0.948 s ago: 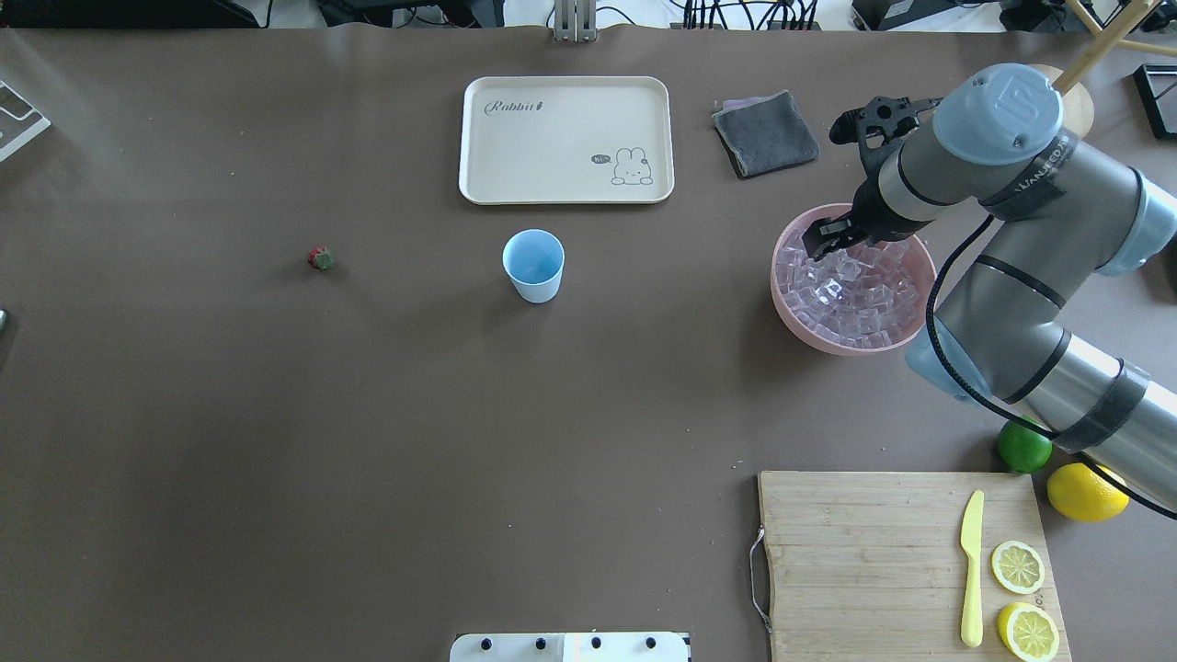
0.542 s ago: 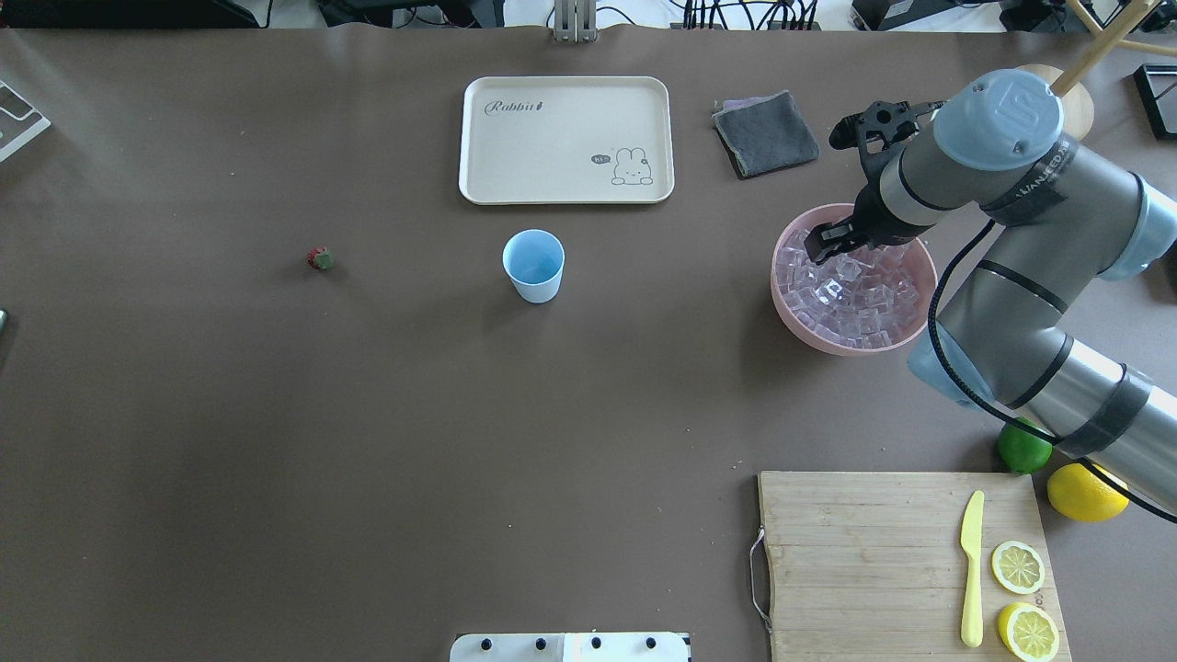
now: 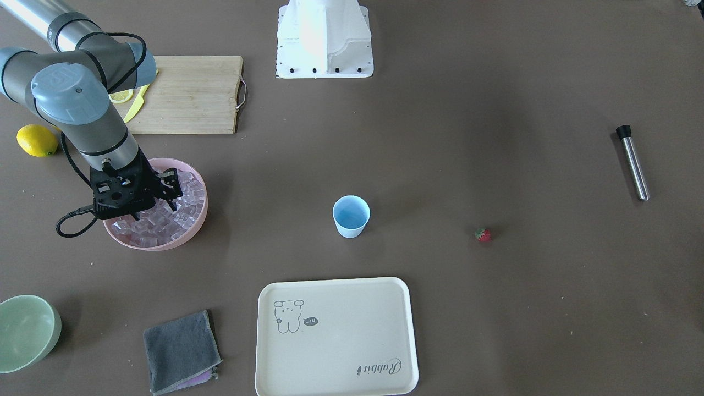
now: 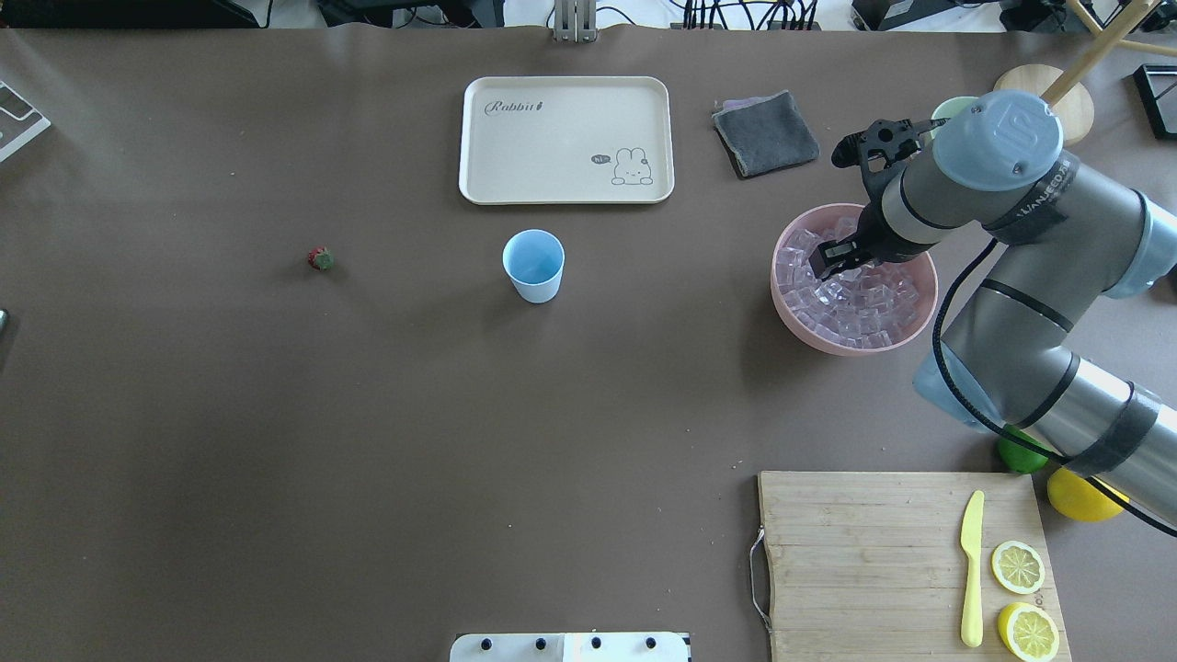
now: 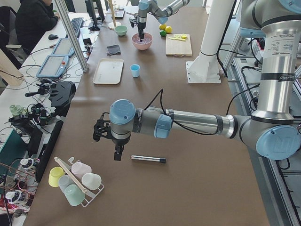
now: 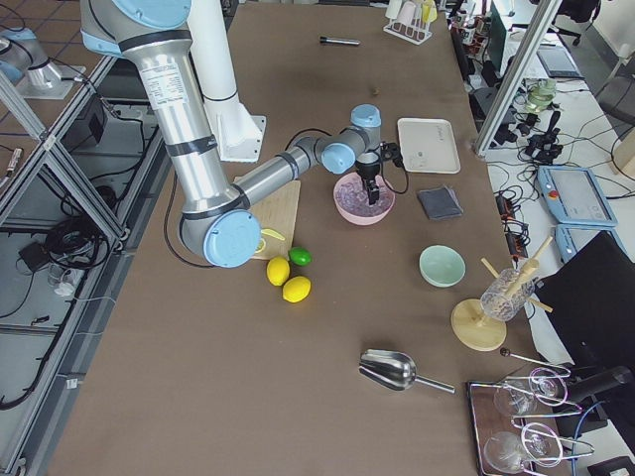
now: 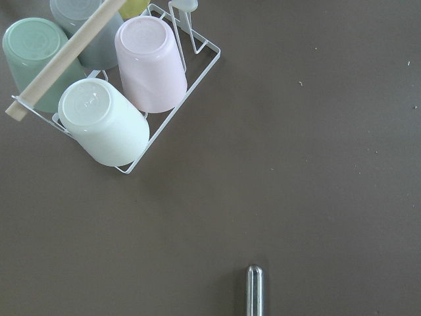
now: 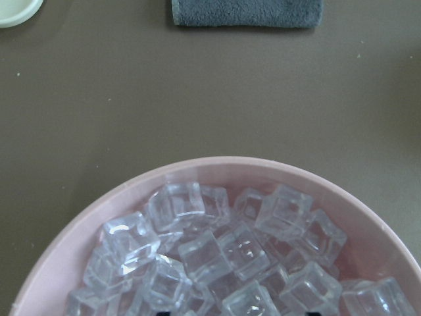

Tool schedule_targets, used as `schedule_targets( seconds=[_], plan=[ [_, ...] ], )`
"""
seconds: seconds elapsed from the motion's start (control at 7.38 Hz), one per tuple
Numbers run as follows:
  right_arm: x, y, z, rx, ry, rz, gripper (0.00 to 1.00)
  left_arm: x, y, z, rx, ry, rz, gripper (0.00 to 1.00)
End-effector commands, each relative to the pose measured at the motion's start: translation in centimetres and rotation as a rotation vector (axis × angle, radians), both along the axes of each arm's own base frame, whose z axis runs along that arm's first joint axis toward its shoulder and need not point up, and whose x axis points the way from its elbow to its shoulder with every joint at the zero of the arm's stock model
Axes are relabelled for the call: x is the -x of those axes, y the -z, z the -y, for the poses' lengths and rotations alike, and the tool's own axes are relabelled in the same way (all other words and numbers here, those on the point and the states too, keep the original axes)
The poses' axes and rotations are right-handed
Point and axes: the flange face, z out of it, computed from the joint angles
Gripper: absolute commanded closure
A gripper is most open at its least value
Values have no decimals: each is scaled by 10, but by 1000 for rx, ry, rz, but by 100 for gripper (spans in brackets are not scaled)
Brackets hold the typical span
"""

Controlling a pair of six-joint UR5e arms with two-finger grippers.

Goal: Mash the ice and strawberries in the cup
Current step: 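Close the right gripper on an ice cube and lift it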

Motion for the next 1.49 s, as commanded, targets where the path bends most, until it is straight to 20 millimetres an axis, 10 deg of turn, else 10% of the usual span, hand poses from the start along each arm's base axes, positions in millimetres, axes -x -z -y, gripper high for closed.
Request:
schedule_targets(
  seconds=[0.0,0.68,1.35],
  plan=[
    [1,-8,-2,6,0,-13,27,0,4,-2,-8,0,-2,2],
    [5,-5,-2,13,2,-8,67,0,5,-2,-10,-1,-1,2],
    [5,-2,1,5,-2,-8,68,0,2,-3,-4,-1,0,2]
  ],
)
